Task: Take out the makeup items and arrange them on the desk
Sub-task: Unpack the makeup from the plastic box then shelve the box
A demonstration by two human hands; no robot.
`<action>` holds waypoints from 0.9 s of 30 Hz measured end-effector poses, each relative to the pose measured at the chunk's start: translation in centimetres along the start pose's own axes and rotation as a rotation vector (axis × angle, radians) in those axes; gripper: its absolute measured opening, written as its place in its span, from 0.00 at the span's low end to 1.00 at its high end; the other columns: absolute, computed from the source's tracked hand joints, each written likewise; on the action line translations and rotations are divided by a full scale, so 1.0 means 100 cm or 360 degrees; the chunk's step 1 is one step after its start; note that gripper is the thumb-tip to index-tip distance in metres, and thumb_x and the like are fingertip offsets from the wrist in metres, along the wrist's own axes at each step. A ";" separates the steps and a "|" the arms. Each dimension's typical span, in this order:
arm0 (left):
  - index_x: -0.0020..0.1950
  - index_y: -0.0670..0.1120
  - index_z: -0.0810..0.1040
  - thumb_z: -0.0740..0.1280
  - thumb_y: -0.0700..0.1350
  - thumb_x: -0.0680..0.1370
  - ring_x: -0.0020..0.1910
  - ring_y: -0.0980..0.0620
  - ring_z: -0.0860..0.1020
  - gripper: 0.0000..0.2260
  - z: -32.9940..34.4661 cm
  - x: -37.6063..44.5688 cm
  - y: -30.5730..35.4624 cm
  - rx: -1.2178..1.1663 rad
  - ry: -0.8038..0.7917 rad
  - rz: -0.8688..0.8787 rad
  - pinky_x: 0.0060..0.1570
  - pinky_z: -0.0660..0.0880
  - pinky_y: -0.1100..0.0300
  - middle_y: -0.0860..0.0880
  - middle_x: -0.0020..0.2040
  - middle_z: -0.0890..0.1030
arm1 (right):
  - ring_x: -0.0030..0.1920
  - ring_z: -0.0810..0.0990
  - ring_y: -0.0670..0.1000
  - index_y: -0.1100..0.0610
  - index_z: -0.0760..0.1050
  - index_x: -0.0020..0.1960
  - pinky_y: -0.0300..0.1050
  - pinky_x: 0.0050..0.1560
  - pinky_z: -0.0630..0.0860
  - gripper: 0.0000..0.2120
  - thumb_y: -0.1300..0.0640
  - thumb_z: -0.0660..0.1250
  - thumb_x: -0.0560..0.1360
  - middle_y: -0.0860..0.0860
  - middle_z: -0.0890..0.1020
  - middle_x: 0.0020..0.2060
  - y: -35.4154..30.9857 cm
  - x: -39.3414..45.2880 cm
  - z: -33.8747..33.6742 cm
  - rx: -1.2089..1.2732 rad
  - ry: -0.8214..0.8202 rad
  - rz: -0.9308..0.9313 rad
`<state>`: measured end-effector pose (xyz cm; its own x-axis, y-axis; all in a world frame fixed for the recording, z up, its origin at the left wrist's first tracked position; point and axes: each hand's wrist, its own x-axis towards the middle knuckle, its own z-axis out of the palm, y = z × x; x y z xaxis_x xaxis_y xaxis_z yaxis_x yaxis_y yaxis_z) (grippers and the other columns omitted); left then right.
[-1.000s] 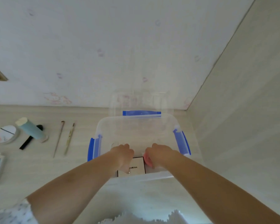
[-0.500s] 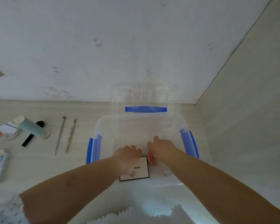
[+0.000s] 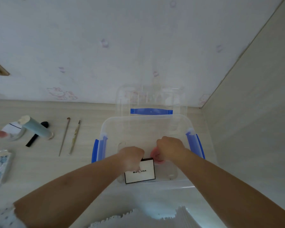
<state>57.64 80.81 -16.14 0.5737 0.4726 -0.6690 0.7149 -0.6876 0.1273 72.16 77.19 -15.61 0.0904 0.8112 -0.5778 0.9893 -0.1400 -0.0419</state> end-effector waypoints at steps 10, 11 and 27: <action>0.52 0.47 0.76 0.70 0.50 0.73 0.47 0.51 0.77 0.11 -0.070 -0.063 -0.019 -0.0746 0.0584 0.0006 0.39 0.71 0.63 0.51 0.50 0.80 | 0.44 0.77 0.57 0.58 0.74 0.47 0.44 0.35 0.65 0.18 0.42 0.61 0.75 0.54 0.76 0.43 0.020 -0.061 -0.062 0.0274 0.0676 0.0055; 0.50 0.48 0.77 0.71 0.50 0.73 0.45 0.51 0.78 0.10 -0.075 -0.072 -0.024 -0.0884 0.0628 0.0002 0.41 0.73 0.62 0.52 0.48 0.81 | 0.42 0.77 0.56 0.58 0.74 0.46 0.44 0.33 0.65 0.17 0.43 0.62 0.74 0.53 0.76 0.42 0.021 -0.067 -0.067 0.0318 0.0741 0.0046; 0.51 0.43 0.80 0.69 0.41 0.75 0.43 0.54 0.82 0.06 -0.021 -0.181 -0.151 -0.2438 0.1072 -0.0159 0.44 0.79 0.60 0.47 0.46 0.84 | 0.45 0.75 0.48 0.50 0.72 0.51 0.42 0.45 0.69 0.07 0.52 0.66 0.74 0.45 0.78 0.46 -0.108 -0.079 -0.121 0.0866 0.0923 -0.0352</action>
<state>37.35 83.79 -4.42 0.2721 0.8934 -0.3576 0.2273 0.3014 0.9260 62.11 79.18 -0.74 0.0922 0.9957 -0.0035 0.8105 -0.0771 -0.5807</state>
